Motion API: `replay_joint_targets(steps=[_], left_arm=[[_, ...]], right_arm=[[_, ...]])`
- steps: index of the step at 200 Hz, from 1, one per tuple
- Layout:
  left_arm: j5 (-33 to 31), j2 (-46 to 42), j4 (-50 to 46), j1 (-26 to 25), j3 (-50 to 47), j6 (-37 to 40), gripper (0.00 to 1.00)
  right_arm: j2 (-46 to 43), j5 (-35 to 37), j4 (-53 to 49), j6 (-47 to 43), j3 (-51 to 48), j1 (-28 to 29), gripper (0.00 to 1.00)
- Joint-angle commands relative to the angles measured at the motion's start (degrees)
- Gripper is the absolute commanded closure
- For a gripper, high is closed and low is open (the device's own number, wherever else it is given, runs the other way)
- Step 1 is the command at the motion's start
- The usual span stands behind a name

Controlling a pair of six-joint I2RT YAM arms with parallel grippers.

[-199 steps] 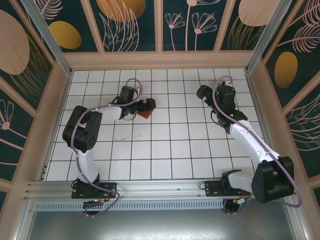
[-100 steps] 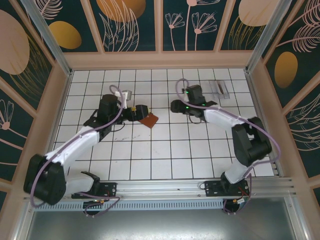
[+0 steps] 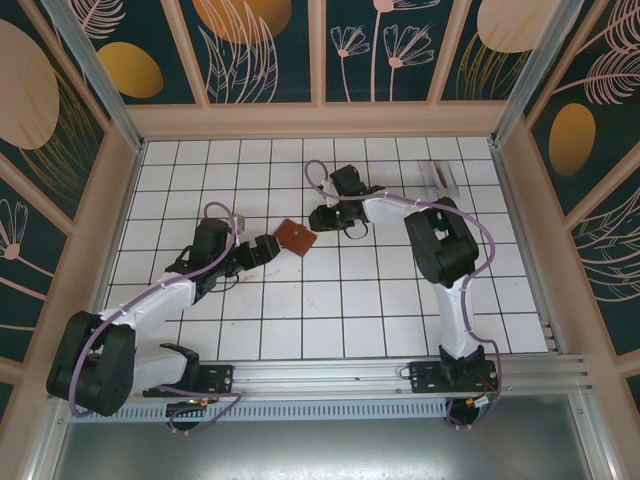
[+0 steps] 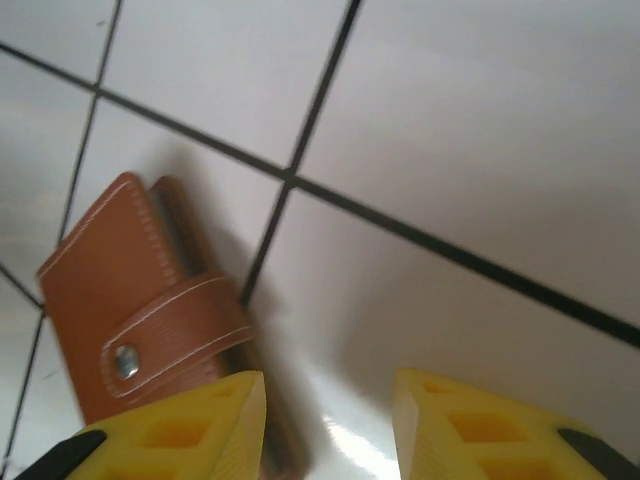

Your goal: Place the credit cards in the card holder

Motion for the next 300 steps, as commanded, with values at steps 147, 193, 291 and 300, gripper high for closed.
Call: replay_joint_targets(steps=[147, 193, 291, 300], left_arm=[[4.86, 22.33, 15.68, 0.78, 5.37, -6.12, 0.48], [2.5, 26.85, 12.68, 1.57, 10.18, -2.82, 0.5], [6.12, 34.85, 8.55, 3.87, 19.47, 2.34, 0.53], [7.68, 34.88, 10.55, 3.86, 18.73, 1.95, 0.53]], right_arm=[[-2.68, -18.8, 3.11, 5.52, -8.11, 3.09, 0.92], [-2.13, -17.98, 3.93, 5.95, -8.82, 2.88, 0.96], [-5.57, -16.31, 8.68, 10.56, -9.04, 1.26, 0.7], [-5.43, -16.27, 10.16, 11.73, -9.31, 1.26, 0.7]])
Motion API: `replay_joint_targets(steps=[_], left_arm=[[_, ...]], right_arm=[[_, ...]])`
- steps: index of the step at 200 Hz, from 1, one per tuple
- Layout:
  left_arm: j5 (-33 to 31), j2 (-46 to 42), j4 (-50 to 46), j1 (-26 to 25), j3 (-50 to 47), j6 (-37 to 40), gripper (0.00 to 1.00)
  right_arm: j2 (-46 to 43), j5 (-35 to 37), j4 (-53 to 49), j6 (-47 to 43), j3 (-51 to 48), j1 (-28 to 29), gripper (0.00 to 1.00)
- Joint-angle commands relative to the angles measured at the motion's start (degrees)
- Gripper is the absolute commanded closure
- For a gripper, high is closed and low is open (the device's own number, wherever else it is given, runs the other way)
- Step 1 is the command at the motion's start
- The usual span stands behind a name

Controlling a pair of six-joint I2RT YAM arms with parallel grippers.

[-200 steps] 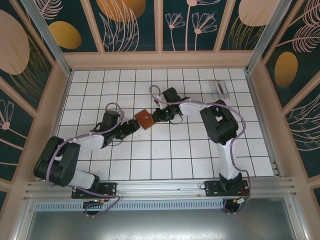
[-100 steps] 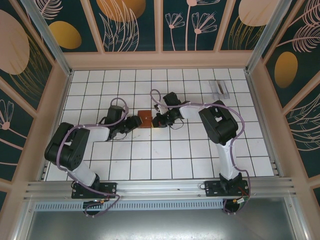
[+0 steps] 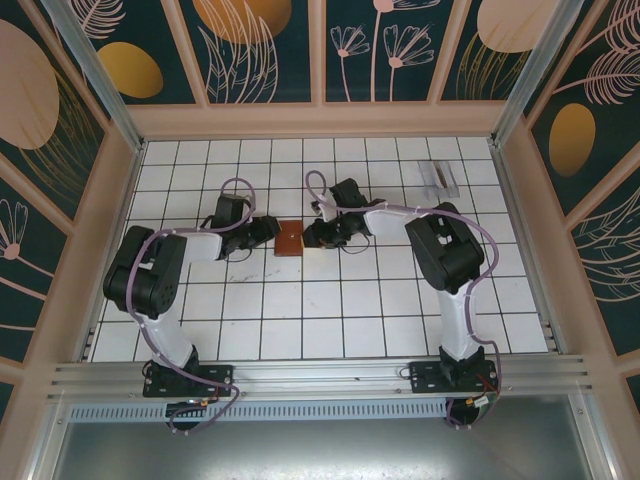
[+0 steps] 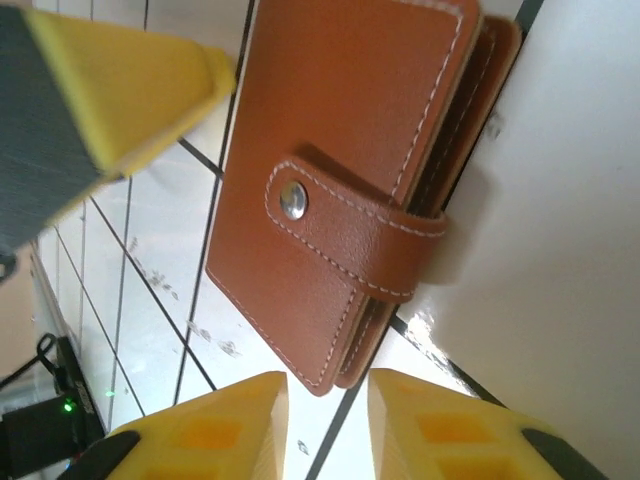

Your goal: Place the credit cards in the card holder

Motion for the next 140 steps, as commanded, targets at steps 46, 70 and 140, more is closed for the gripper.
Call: replay_joint_targets(steps=[46, 70, 140], left_arm=[[10.37, 3.57, 4.32, 0.02, 0.24, 0.57, 0.54], [10.51, 3.36, 3.71, 0.02, 0.08, 1.06, 0.59], [16.55, 0.77, 12.4, -0.3, -5.55, -4.36, 0.69]], right_arm=[[1.47, 1.77, 7.7, 6.52, -0.02, 0.09, 0.7], [2.55, 1.71, 7.67, 6.79, 0.6, 0.8, 0.71], [3.3, 0.08, 12.3, 9.18, -1.24, 0.94, 0.83]])
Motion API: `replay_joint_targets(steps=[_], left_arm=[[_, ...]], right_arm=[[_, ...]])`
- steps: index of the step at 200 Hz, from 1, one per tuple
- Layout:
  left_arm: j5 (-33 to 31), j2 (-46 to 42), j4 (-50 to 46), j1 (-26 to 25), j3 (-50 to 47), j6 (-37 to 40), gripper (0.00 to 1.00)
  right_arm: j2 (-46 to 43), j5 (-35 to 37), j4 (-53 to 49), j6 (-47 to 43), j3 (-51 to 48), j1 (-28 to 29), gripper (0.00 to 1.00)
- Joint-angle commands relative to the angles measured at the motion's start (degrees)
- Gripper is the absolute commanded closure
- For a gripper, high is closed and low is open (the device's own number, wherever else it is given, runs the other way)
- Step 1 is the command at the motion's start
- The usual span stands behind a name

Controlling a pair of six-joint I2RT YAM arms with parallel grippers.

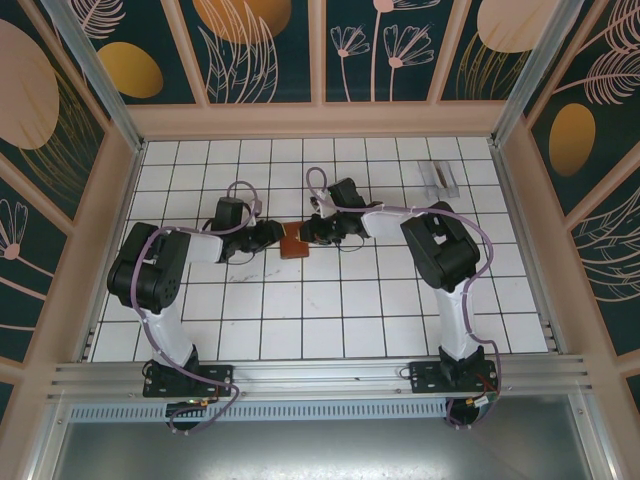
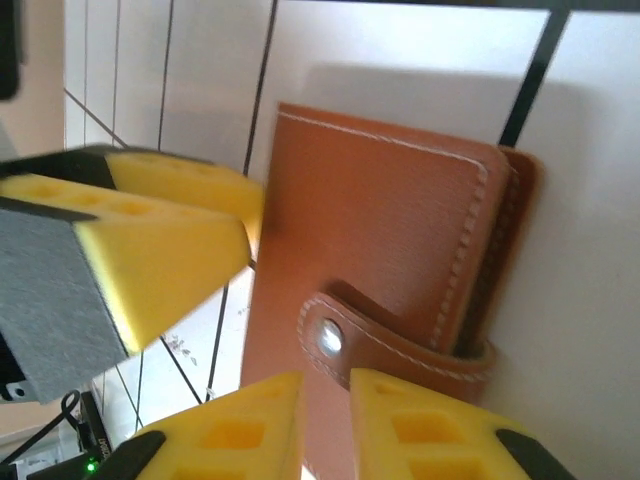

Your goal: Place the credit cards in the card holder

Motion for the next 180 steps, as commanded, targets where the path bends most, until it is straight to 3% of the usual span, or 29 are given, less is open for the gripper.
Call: replay_joint_targets(steps=[1, 38, 79, 98, 113, 124, 148, 180], left_arm=[[5.01, -1.28, 5.55, -0.54, -2.77, -3.03, 0.69], [7.11, -5.26, 10.37, -0.83, -5.93, -6.92, 0.63], [3.96, -8.51, 6.01, -0.94, -5.45, -5.82, 0.57], [-1.79, -10.11, 0.29, -0.94, -5.01, -4.03, 0.54], [-10.49, -11.65, -7.05, -0.94, -3.97, -1.37, 0.49], [-12.2, -11.83, -9.68, -0.95, -3.59, -0.74, 0.48], [-4.91, -10.21, -3.02, -1.2, -5.21, -3.02, 0.44], [-3.2, -7.86, -4.29, -3.08, -2.96, -1.89, 0.44]], right_arm=[[1.57, -1.33, 3.97, 1.58, -1.09, 0.4, 0.83], [1.95, -1.75, 6.26, 2.99, -1.73, 0.57, 0.89], [1.71, -2.68, 10.0, 4.93, -3.78, 0.51, 0.95], [1.05, -3.4, 11.96, 5.65, -5.24, 0.56, 0.97], [0.6, -2.91, 10.78, 5.1, -5.5, 0.31, 0.96], [-0.17, -2.77, 10.38, 5.18, -6.15, 0.17, 0.92], [-2.96, -1.91, 9.1, 4.48, -6.77, 0.11, 0.76], [-5.82, 2.22, 3.47, 2.32, -5.5, -0.48, 0.67]])
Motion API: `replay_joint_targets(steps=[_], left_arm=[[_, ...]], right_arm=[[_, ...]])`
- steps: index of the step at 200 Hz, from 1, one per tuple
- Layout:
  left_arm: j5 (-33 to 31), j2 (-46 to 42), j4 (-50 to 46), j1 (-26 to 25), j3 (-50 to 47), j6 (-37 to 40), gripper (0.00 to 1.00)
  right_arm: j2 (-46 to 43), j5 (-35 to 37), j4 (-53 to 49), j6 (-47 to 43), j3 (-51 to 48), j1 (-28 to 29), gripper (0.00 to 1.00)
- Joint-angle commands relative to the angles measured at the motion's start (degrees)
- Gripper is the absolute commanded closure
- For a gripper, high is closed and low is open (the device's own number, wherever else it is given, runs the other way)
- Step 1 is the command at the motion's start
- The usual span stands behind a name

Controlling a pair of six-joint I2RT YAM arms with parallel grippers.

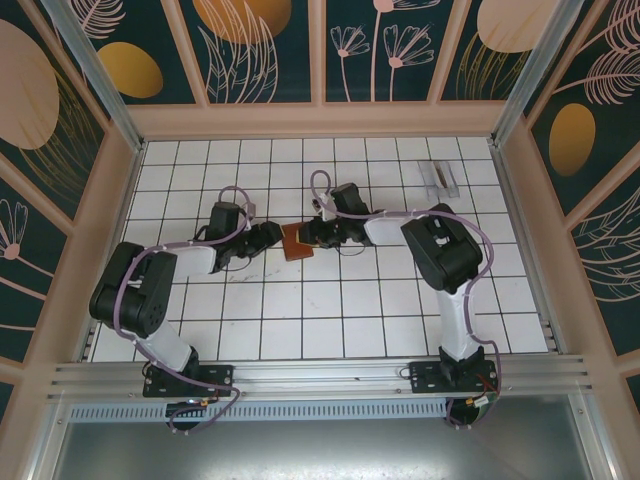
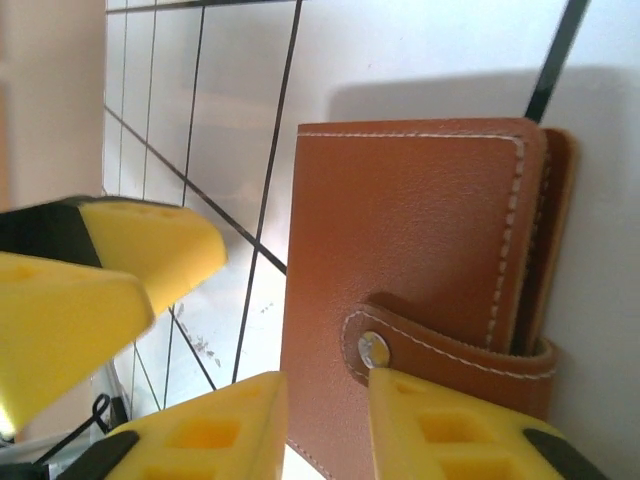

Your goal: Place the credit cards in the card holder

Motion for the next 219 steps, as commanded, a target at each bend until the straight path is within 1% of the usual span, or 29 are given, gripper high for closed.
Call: replay_joint_targets(steps=[1, 18, 22, 36, 65, 88, 112, 144, 173, 196, 219], left_arm=[[2.28, 1.84, -1.03, -1.67, 2.04, 1.44, 0.44], [1.85, 2.06, -3.42, -2.77, 3.79, 3.45, 0.44], [1.62, 3.8, -3.98, -2.93, 4.15, 3.72, 0.45], [0.86, 5.32, -5.64, -2.94, 5.19, 3.8, 0.46], [1.28, 6.1, -4.2, -2.95, 4.63, 3.4, 0.46], [0.73, 7.98, -6.51, -3.02, 6.25, 3.52, 0.45], [0.91, 8.19, -5.11, -3.03, 5.82, 3.09, 0.39], [4.22, 11.46, -1.75, -3.2, 6.56, 1.04, 0.4], [4.8, 12.51, -0.42, -3.29, 6.76, 1.03, 0.41], [7.89, 12.16, 1.31, -3.38, 6.79, 0.42, 0.45], [7.93, 9.9, 0.9, -3.38, 6.48, 0.86, 0.53]], right_arm=[[-4.1, 3.27, -5.13, -2.29, 0.15, -0.53, 0.66], [-4.95, 5.59, -7.94, -4.49, 0.61, -0.71, 0.65], [-5.03, 6.25, -8.37, -4.85, 0.54, -0.77, 0.64], [-5.11, 7.8, -9.24, -5.17, 0.24, -1.0, 0.64], [-4.01, 8.04, -8.47, -4.15, -0.27, -1.24, 0.63], [-2.69, 8.47, -9.32, -3.8, 0.55, -1.08, 0.61], [-1.68, 8.24, -10.01, -4.1, 1.75, -0.58, 0.6], [0.8, 7.01, -9.73, -3.42, 3.11, 0.27, 0.6], [2.72, 5.6, -8.64, -2.83, 4.06, 0.92, 0.65], [3.94, 2.88, -7.55, -1.57, 4.87, 0.93, 0.71], [3.96, 1.2, -6.45, -1.17, 5.18, 0.97, 0.77]])
